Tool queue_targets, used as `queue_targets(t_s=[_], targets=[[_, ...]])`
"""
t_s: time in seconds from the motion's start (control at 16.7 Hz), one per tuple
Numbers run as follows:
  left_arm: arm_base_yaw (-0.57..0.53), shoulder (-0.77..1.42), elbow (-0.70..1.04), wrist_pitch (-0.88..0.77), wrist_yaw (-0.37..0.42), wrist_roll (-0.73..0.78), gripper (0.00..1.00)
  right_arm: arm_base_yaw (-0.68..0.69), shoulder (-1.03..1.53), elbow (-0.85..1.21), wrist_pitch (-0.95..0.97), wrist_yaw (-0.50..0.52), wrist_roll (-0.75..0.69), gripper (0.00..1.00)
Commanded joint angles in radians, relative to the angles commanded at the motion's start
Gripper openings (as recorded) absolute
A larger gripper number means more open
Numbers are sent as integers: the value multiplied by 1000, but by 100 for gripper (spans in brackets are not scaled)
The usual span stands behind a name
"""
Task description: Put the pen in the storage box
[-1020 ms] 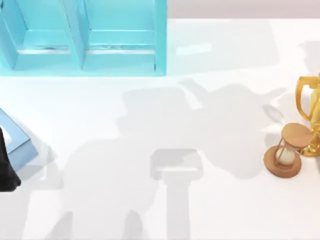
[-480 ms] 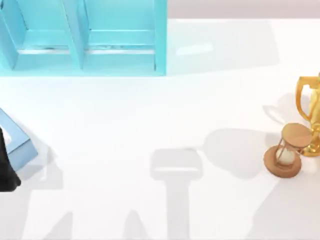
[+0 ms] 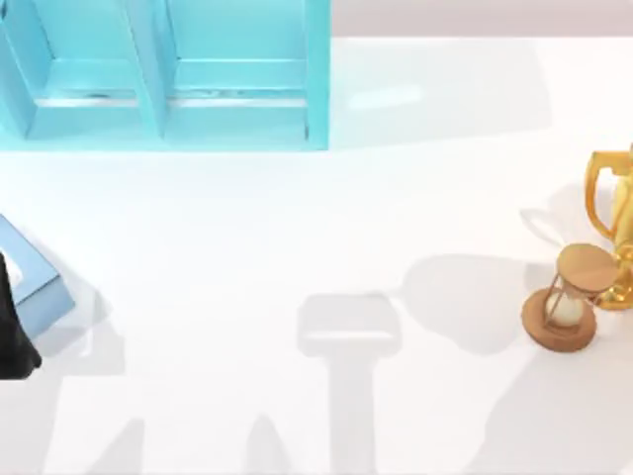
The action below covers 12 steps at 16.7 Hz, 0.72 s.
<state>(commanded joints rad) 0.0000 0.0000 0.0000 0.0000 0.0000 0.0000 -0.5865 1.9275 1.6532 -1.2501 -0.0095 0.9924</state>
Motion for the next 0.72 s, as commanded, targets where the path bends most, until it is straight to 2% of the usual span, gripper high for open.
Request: queue_targets(t_s=[0.36, 0.72], targets=[[0, 0, 0, 0, 0, 0, 100, 142, -13, -124, 132, 7, 89, 0], [0, 0, 0, 0, 0, 0, 100, 46, -25, -248, 222, -2, 56, 0]])
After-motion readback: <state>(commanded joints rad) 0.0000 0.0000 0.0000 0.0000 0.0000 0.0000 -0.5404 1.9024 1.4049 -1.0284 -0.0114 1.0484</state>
